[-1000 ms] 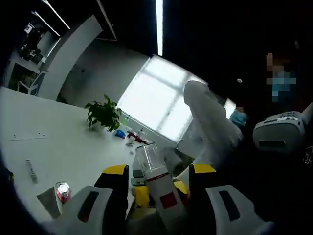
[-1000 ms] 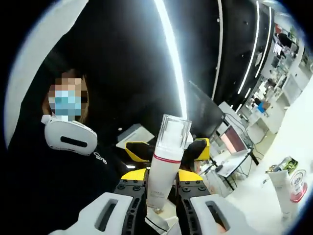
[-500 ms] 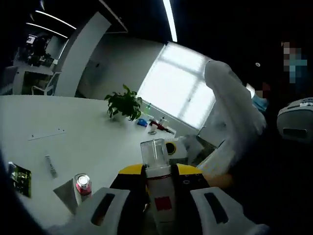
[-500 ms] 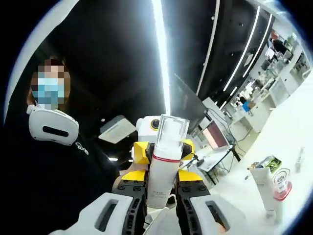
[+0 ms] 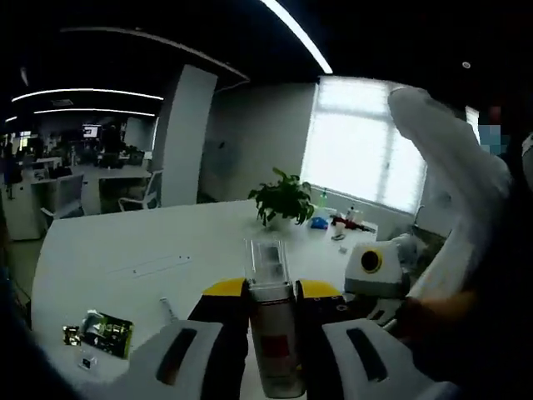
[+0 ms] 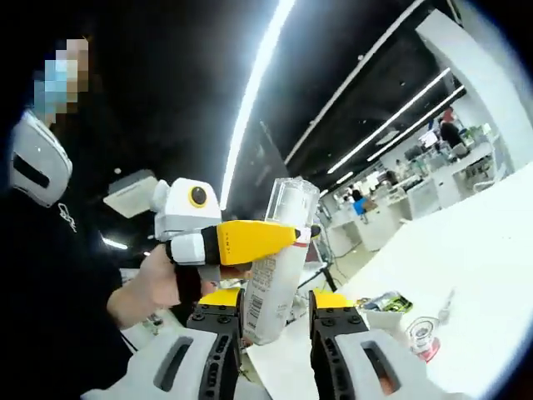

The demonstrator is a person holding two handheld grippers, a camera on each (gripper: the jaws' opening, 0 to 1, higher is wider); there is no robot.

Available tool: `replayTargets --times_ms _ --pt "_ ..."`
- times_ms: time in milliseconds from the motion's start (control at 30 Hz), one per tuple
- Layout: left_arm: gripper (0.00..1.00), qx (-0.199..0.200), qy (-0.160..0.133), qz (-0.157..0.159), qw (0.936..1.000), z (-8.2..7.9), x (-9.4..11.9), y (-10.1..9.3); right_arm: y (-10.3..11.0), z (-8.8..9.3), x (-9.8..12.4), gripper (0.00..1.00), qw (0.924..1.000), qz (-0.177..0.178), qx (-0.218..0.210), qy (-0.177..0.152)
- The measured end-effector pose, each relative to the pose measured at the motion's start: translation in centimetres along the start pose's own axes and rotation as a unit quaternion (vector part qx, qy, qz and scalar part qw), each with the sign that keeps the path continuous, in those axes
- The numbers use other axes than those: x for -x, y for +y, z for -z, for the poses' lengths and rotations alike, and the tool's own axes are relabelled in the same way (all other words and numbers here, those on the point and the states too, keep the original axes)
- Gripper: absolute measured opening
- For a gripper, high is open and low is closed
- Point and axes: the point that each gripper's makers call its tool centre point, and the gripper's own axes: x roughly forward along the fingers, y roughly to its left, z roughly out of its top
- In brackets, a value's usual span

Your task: Arrange the skincare products in the storage area until every visible bottle or jar stands upright without overlapping.

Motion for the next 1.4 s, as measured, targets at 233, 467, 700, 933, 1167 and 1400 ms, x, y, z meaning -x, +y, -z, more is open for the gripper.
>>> replayTargets --times_ms 233,467,700,933,1167,1400 --pt "0.18 -0.037 -0.022 -0.078 0.996 0.1 0.1 1.1 -1.5 -0.1 -0.4 0.28 0.9947 0.094 0.042 0.007" --pt "0.18 -0.048 -0.034 -0.093 0.994 -0.3 0.0 0.9 -0.7 -0.4 -0.6 0.15 0.9908 0.114 0.072 0.01" --pt "0.18 -0.062 -0.04 -0.095 0.9927 -0.6 0.4 0.3 -0.6 -0.3 -0.3 0.12 0.9916 0.109 0.07 0.013" --pt "0.2 -0.078 -0.048 -0.086 0.9921 -0.9 0.5 -0.3 -1.0 -0.6 0.5 0.1 0.9946 0.091 0.051 0.002" --pt "0.21 -0.087 -0.04 -0.074 0.9927 -0.7 0.3 -0.7 -0.9 -0.5 1.0 0.1 0.9949 0.087 0.05 0.004" --pt "0.23 -0.082 -0.024 -0.035 0.9957 -0.3 0.5 -0.6 -1.2 -0.2 1.6 0.1 0.9956 0.073 0.058 0.01"
